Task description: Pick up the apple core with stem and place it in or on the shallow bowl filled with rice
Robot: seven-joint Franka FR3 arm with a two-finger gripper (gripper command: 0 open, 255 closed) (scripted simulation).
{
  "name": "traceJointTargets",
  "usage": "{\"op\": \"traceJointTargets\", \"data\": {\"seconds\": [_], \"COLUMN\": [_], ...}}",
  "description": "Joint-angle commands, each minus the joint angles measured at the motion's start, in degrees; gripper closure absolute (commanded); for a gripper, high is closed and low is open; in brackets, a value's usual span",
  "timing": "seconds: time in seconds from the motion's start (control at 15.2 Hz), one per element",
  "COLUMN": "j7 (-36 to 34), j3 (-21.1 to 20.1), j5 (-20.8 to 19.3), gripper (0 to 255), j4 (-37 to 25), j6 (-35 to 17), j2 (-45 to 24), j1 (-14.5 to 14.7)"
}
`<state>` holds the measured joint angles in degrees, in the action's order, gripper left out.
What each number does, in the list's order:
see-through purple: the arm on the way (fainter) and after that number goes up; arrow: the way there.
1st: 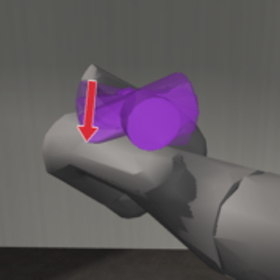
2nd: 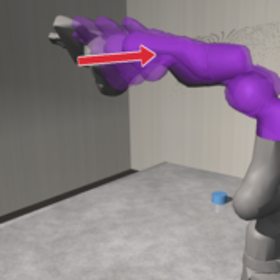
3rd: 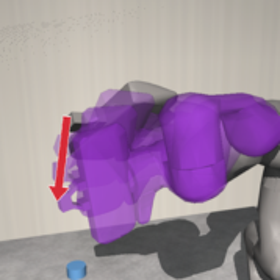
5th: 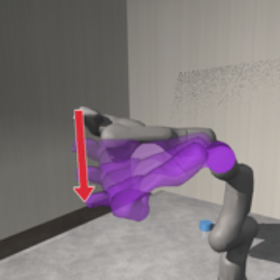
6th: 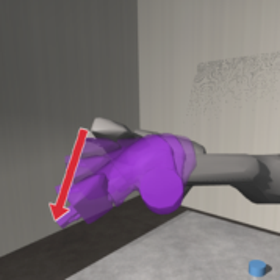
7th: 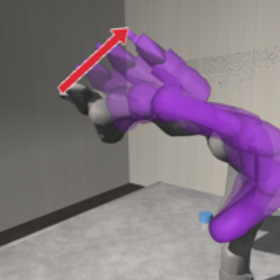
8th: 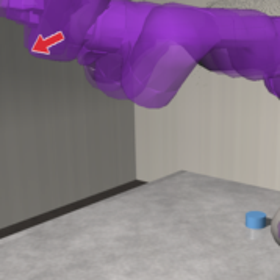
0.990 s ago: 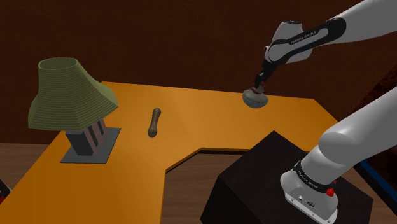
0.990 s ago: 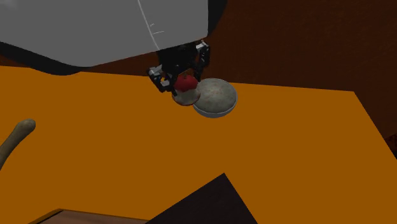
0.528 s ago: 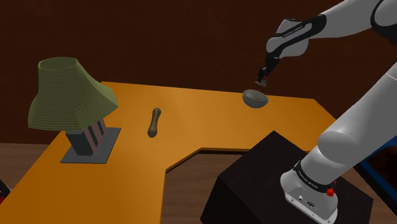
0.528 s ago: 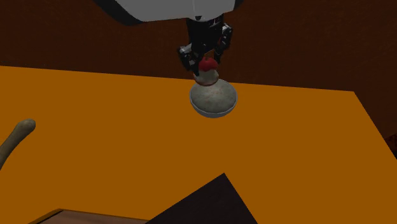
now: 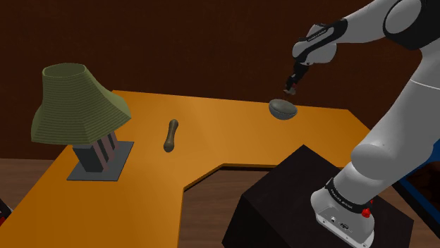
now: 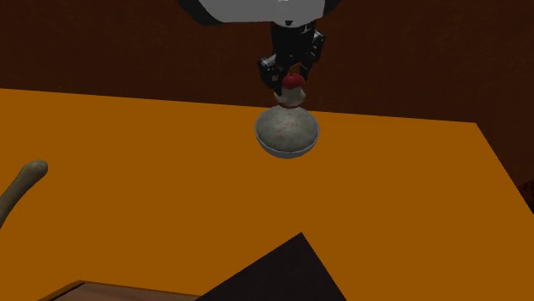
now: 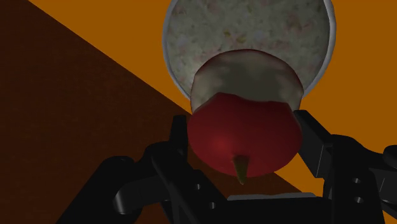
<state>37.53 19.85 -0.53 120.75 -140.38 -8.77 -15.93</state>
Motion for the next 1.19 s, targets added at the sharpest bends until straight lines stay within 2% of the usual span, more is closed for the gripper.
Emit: {"op": "traceJointTargets", "data": {"seconds": [0.0,0.59,1.06,1.12], "j7": [0.14,1.46,1.45,1.45], "j3": [-0.14,-0.95,-0.96,-0.96], "j5": [0.44,2.76,2.76,2.76], "gripper": [255,255,255,0], "j4": [0.58,2.45,2.45,2.44], "j6": [-1.58,-7.84,-7.84,-7.83], "j2": [-1.01,-5.63,-5.63,-5.63], "j1": [-0.05,-0.75,-0.76,-0.76]}}
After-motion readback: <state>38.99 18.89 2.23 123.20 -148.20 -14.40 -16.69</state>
